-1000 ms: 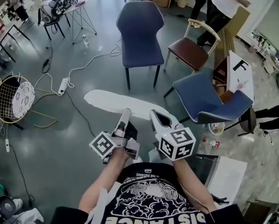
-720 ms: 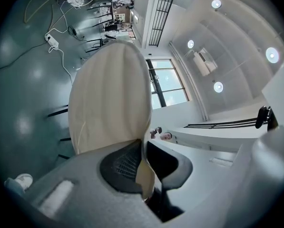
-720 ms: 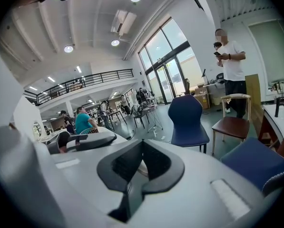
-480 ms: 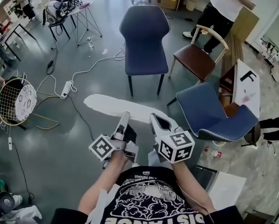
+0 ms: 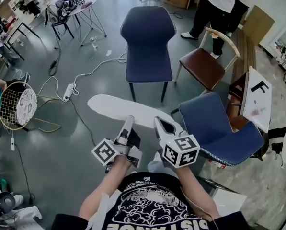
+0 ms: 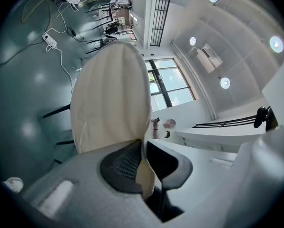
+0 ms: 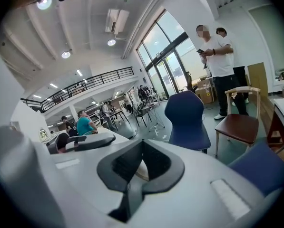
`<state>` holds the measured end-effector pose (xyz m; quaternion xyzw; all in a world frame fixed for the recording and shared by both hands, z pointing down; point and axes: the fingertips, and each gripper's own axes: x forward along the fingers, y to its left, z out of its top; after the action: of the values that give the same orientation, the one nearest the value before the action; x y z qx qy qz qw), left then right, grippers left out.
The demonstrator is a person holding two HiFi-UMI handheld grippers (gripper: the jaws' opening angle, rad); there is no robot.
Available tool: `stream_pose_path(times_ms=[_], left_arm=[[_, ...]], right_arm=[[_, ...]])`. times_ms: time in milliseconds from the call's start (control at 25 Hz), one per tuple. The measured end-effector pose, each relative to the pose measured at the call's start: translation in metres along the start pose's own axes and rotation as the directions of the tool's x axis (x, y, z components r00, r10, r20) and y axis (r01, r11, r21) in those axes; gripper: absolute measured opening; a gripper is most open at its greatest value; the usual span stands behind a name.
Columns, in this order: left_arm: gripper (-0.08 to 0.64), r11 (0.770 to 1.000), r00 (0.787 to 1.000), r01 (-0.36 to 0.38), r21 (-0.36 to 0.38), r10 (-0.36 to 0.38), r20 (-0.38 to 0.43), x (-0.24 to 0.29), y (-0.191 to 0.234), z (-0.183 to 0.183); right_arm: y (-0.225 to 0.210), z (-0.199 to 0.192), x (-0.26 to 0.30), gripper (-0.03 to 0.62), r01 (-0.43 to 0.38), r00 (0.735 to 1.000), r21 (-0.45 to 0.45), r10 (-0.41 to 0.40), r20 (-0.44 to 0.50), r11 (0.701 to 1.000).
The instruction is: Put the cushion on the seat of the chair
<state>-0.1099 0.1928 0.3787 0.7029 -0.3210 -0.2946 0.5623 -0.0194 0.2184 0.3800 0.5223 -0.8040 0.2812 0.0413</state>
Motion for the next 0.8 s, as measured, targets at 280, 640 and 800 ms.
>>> stream_pose_path(times_ms=[280, 640, 800], left_arm=[[0.040, 1.000, 1.000, -0.006, -0.001, 0.006, 0.016, 0.037, 0.000, -0.013], [0.040, 0.999, 1.000, -0.014, 0.029, 0.014, 0.009, 0.054, -0.006, -0.019], [0.040, 0.999, 1.000, -0.013, 0.035, 0.013, 0.007, 0.071, -0.003, -0.023]], right_arm=[[-0.037, 0.014, 0.002, -0.003, -0.021, 1.000, 0.013, 0.021, -0.001, 1.000], [-0.054, 0.027, -0.002, -0.003, -0.025, 0.999, 0.031, 0.024, 0.022, 0.999], [-0.072, 0.032, 0.000, -0.003, -0.020, 0.999, 0.040, 0.019, 0.028, 0.999]])
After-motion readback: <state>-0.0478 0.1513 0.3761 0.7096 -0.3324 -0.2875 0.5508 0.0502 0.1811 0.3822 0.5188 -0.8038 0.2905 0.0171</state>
